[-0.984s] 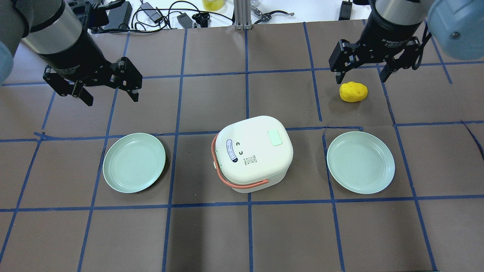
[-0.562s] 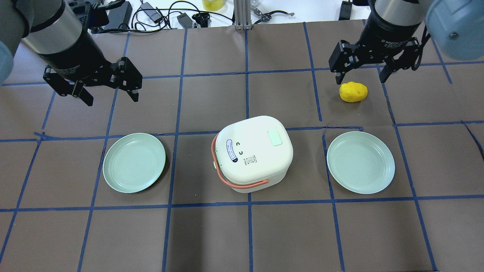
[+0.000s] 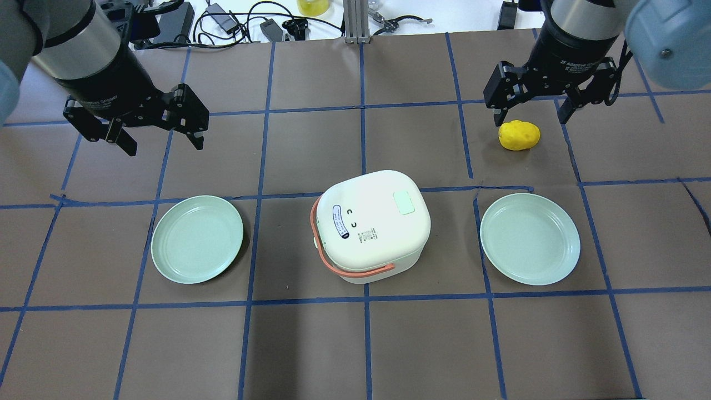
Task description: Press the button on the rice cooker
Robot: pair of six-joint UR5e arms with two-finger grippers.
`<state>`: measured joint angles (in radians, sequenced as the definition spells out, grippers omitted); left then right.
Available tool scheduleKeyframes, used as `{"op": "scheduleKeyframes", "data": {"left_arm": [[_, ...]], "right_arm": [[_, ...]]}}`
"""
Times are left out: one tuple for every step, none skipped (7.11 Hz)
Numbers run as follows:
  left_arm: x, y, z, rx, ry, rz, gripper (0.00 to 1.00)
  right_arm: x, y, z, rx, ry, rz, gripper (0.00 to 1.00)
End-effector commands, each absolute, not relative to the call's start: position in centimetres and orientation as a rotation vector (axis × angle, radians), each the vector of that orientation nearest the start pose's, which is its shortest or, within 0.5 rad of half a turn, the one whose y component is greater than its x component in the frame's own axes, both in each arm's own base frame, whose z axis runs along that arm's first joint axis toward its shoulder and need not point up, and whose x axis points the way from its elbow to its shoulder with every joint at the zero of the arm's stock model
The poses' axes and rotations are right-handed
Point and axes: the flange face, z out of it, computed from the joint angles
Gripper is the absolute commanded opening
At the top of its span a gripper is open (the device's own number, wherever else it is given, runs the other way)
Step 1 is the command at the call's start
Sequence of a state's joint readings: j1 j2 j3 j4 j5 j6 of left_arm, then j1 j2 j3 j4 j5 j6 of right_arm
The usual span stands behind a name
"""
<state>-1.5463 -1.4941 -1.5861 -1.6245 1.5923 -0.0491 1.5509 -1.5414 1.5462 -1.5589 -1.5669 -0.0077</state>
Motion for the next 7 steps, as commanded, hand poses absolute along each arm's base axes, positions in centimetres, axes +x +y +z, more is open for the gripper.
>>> {"op": "scheduleKeyframes", "data": {"left_arm": [[-12.0,-46.2,51.1,-0.115,3.118,-0.012,1.00],[-12.0,-46.2,51.1,-0.115,3.118,-0.012,1.00],[-12.0,-46.2,51.1,-0.115,3.118,-0.012,1.00],[-12.0,-46.2,51.1,-0.115,3.118,-0.012,1.00],[-12.0,-46.2,51.1,-0.115,3.118,-0.012,1.00],[-12.0,-46.2,51.1,-0.115,3.118,-0.012,1.00],[-12.0,-46.2,51.1,-0.115,3.118,-0.012,1.00]], "right_arm": [[12.5,-50.3,48.6,0.017,3.137,0.024,1.00],[12.4,-50.3,48.7,0.017,3.138,0.022,1.00],[12.5,-50.3,48.8,0.022,3.135,0.014,0.99],[12.6,-50.2,49.2,0.031,3.135,0.005,0.89],[13.0,-50.1,49.5,0.031,3.100,-0.005,0.75],[13.5,-50.0,49.6,0.028,3.067,-0.003,0.58],[13.7,-49.1,49.3,0.027,3.064,0.081,0.32]]}}
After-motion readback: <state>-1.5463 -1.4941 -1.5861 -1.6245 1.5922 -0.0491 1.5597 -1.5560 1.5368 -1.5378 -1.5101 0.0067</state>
